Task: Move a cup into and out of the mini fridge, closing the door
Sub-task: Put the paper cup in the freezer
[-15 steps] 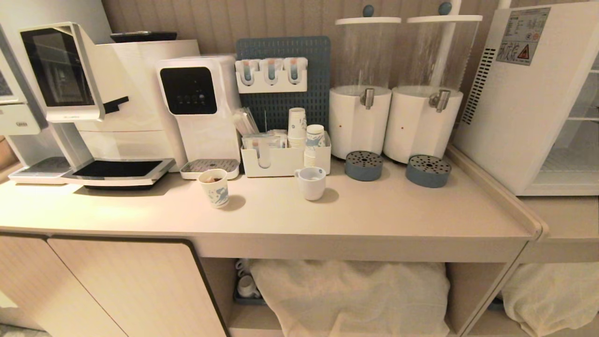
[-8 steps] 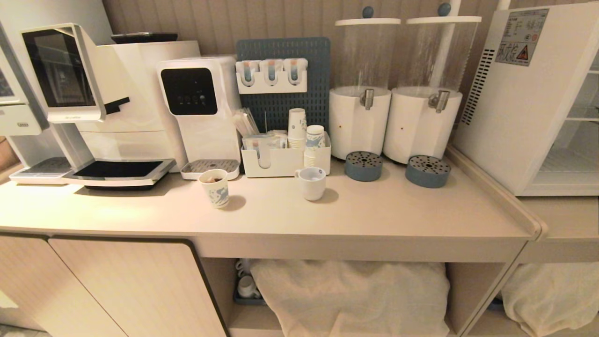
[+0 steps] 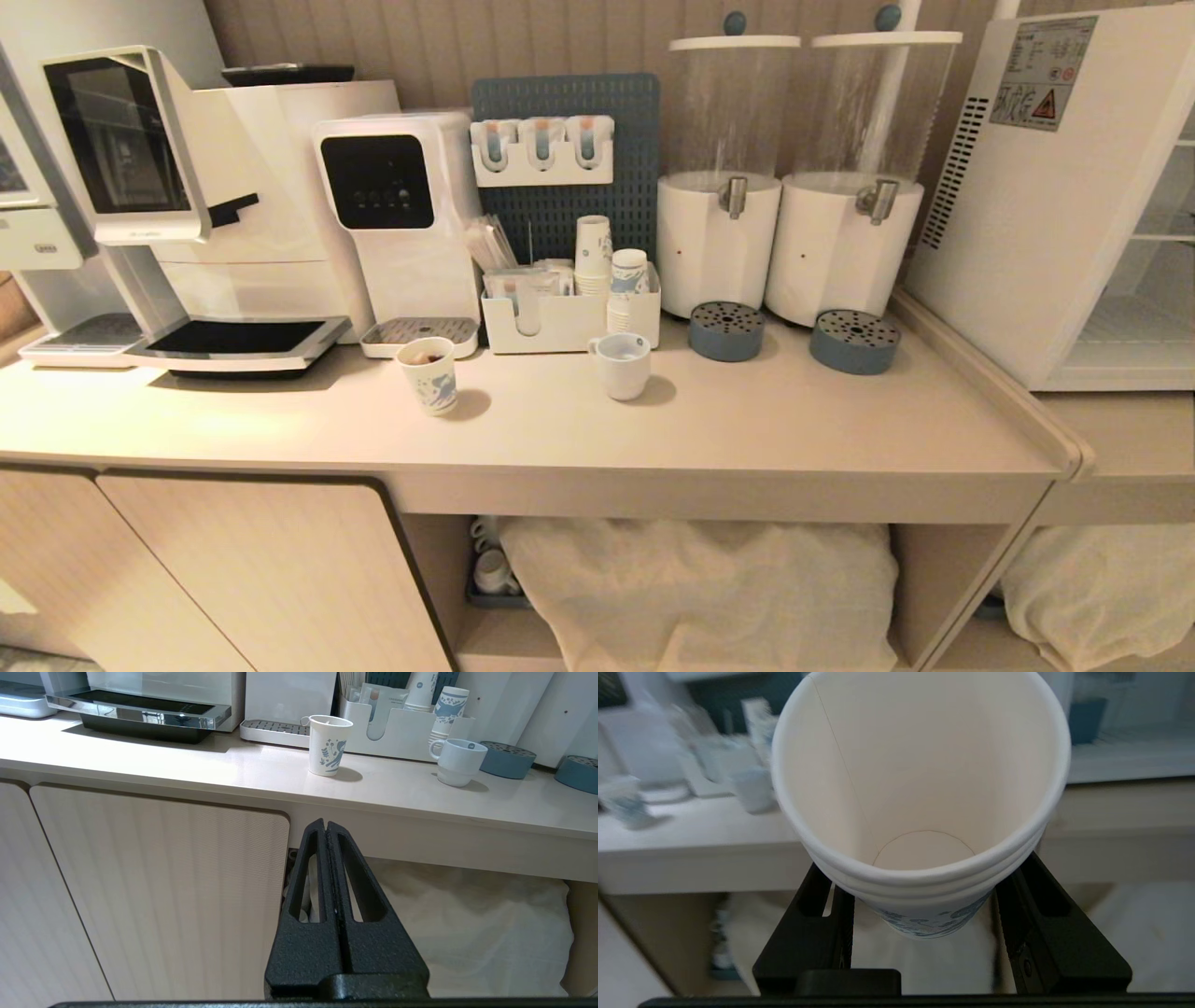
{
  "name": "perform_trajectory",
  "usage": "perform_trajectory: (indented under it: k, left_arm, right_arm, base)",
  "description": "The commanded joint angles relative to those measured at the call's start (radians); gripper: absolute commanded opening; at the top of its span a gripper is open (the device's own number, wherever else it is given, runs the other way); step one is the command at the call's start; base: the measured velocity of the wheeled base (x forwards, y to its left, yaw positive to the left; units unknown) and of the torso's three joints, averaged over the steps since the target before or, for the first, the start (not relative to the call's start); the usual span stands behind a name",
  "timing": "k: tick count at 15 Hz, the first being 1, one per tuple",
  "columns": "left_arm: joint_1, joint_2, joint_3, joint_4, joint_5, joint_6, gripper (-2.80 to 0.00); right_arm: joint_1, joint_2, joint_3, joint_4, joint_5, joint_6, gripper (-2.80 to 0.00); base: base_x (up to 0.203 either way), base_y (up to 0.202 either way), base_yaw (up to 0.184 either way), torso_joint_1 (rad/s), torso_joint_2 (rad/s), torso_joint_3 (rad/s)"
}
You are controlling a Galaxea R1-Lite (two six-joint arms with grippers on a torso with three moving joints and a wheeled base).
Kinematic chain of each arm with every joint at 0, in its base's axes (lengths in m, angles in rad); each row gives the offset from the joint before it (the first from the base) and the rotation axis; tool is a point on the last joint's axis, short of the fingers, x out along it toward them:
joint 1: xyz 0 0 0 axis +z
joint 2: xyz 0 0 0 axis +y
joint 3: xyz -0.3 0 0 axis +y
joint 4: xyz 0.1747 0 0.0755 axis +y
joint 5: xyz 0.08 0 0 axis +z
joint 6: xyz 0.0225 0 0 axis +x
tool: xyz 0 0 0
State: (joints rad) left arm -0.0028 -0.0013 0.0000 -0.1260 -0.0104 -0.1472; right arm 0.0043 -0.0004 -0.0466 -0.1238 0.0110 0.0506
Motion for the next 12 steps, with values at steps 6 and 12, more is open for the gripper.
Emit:
perform_trajectory:
  k: [6,12]
  left_arm:
    - [0.000,-0.003,0.040,-0.001,0.000,0.002,-2.80]
    - [0.000,-0.003,0.040,-0.001,0.000,0.003,-2.80]
  right_arm:
    - [0.000,0.003,0.039,0.146,-0.004,-0.072,-2.80]
    - [0.000,0.002,0.042,0.136,-0.005,-0.072,-2.80]
  base:
    - [0.000,0.000,0.000,0.000,0.00,0.000]
    - [0.002,-0.025,0.004,0.002,0.00,0.000]
